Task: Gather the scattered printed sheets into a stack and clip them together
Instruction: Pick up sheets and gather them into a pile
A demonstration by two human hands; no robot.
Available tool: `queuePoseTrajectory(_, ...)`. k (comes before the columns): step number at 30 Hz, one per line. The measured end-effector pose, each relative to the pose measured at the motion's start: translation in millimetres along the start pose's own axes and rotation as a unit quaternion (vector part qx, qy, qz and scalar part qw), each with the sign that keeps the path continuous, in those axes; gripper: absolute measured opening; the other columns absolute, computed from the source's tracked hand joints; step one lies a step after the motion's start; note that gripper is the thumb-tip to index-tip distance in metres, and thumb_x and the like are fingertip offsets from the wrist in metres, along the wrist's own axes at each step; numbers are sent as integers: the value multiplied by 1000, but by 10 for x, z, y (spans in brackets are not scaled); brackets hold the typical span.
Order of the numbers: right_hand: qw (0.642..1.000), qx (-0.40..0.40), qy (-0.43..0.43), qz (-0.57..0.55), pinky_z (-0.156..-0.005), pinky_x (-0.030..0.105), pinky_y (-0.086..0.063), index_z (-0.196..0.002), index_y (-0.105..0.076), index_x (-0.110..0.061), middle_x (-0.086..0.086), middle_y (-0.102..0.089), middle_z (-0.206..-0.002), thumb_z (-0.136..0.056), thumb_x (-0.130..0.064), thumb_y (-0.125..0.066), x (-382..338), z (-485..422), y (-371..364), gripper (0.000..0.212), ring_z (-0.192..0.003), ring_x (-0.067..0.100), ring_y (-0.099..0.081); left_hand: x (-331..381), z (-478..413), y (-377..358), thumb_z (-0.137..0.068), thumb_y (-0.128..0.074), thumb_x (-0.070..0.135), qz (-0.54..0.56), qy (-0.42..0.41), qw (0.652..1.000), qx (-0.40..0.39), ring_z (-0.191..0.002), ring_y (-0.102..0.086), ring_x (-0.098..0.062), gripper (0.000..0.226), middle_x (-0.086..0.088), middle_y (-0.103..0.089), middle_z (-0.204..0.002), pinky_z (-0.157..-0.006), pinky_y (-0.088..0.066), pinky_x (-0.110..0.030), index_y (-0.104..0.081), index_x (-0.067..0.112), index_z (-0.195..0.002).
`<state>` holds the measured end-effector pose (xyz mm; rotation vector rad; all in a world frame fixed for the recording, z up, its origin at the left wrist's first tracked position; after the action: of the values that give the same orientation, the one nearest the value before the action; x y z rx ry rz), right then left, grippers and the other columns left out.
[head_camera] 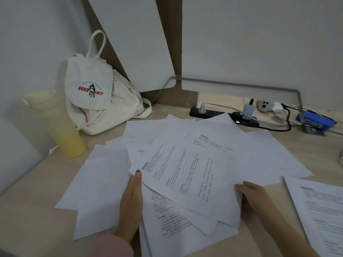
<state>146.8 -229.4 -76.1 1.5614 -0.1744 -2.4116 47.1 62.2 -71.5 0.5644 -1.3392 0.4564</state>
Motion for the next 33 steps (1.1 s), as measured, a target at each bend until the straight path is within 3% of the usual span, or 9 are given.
queuePoseTrajectory(2,998,-57,-6,-2,-47,24,-38,-64,-46,-1,14,-51,-59,-90,-8,-52,-47,74,-91,27,-49,23,-48,-7,-25,-2,-96,-42,33,-38,-13,999,-7,-100,-53,-9,25,21,-58,-103,-89,-34,-25,-52,30,-119)
queuePoseTrajectory(5,995,-94,-20,-31,-52,26,-52,-83,-66,0,16,-72,-79,-94,-23,-49,-112,125,-186,31,-66,24,-68,-68,-71,27,-97,-43,23,-88,-24,996,1,-105,-54,-16,31,7,-60,-111,-88,-37,-28,-52,21,-127)
queuePoseTrajectory(10,977,-84,-57,-188,-67,37,-49,-97,-61,-2,16,-66,-89,-97,-27,-41,-155,6,-186,32,-78,31,-60,-130,-112,49,-97,-42,21,-83,4,996,15,-100,-58,-23,21,3,-63,-99,-83,-43,-35,-56,19,-112)
queuePoseTrajectory(13,968,-88,-43,-231,-59,36,-55,-104,-58,-3,16,-64,-90,-97,-25,-40,-195,-68,-156,30,-74,30,-59,-125,-117,58,-97,-42,19,-54,16,998,3,-98,-58,-20,16,8,-62,-97,-87,-44,-37,-55,23,-106)
queuePoseTrajectory(16,966,-76,-32,-244,-53,30,-55,-102,-59,-5,14,-64,-85,-95,-24,-42,-240,-130,-99,26,-68,26,-61,-113,-107,67,-97,-42,16,-25,26,999,-8,-96,-58,-15,21,5,-63,-103,-83,-44,-34,-54,21,-113)
queuePoseTrajectory(19,967,-52,-33,-246,-61,34,-49,-106,-57,-5,12,-63,-87,-95,-23,-45,-248,-211,-39,25,-72,26,-59,-85,-71,49,-97,-41,13,17,36,999,-19,-96,-59,-10,24,8,-63,-103,-77,-45,-28,-53,25,-114)
queuePoseTrajectory(25,963,-1,-56,-264,-60,34,-41,-96,-54,-2,11,-55,-83,-97,-16,-43,-212,-283,13,17,-71,25,-53,-70,-39,68,-95,-42,11,58,64,995,-40,-100,-62,-18,26,1,-68,-108,-90,-48,-38,-60,23,-111)
queuePoseTrajectory(27,963,18,-45,-267,-60,34,-41,-103,-51,0,11,-53,-81,-97,-13,-41,-220,-326,86,17,-70,25,-51,-69,-48,77,-95,-43,10,55,68,995,-40,-98,-62,-17,26,3,-68,-105,-86,-48,-34,-61,26,-105)
queuePoseTrajectory(33,966,28,-43,-254,-64,36,-43,-94,-51,0,13,-55,-85,-97,-6,-36,-179,-415,285,17,-74,27,-54,-57,-99,111,-95,-43,14,34,85,996,-18,-92,-60,-17,20,1,-65,-101,-76,-47,-32,-59,19,-107)
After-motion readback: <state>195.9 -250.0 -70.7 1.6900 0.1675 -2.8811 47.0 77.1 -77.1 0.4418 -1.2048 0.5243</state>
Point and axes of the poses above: each hand's wrist, its own z-axis away from the middle knuckle, its own y-axis out of the back of the hand, x = y × z, the point moved 6 cm from there along -z, towards the middle knuckle
